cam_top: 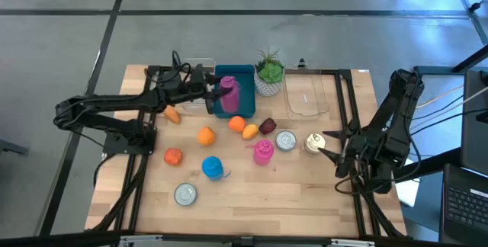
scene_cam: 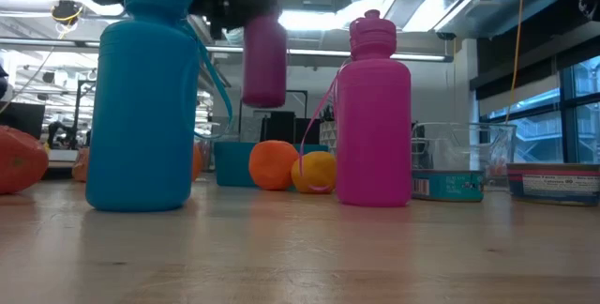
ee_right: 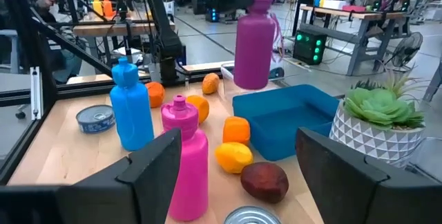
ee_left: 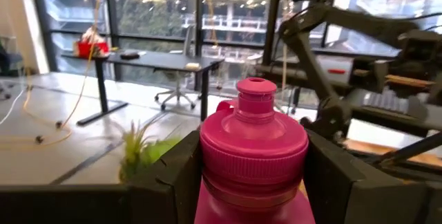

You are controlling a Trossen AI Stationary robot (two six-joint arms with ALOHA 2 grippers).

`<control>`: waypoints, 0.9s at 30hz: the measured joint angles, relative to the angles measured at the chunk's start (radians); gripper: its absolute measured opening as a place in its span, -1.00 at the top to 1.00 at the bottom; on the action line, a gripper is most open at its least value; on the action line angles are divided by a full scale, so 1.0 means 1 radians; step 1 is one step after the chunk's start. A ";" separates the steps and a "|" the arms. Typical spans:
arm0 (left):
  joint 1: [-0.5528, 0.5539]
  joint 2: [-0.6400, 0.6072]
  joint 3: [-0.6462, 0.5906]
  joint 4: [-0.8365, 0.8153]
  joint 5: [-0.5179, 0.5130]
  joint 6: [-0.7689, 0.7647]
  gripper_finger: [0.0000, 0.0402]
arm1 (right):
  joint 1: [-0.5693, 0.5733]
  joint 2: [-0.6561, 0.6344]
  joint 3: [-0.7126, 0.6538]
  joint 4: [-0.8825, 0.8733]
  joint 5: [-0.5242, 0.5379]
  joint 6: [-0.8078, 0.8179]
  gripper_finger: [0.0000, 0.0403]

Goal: Pick & Place Food Item
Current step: Put the purple water bottle into the left transparent bin

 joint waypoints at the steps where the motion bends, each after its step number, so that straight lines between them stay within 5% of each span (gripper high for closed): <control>1: 0.007 0.013 0.000 0.007 0.000 0.000 0.09 | 0.000 0.000 -0.004 0.004 0.000 0.001 -0.39; 12: 0.109 0.129 0.001 0.176 0.093 -0.020 0.09 | -0.050 0.011 -0.012 0.079 0.008 -0.059 -0.39; 27: 0.329 -0.036 0.002 -0.004 0.084 -0.028 0.09 | -0.132 0.012 -0.012 0.199 -0.036 -0.219 -0.27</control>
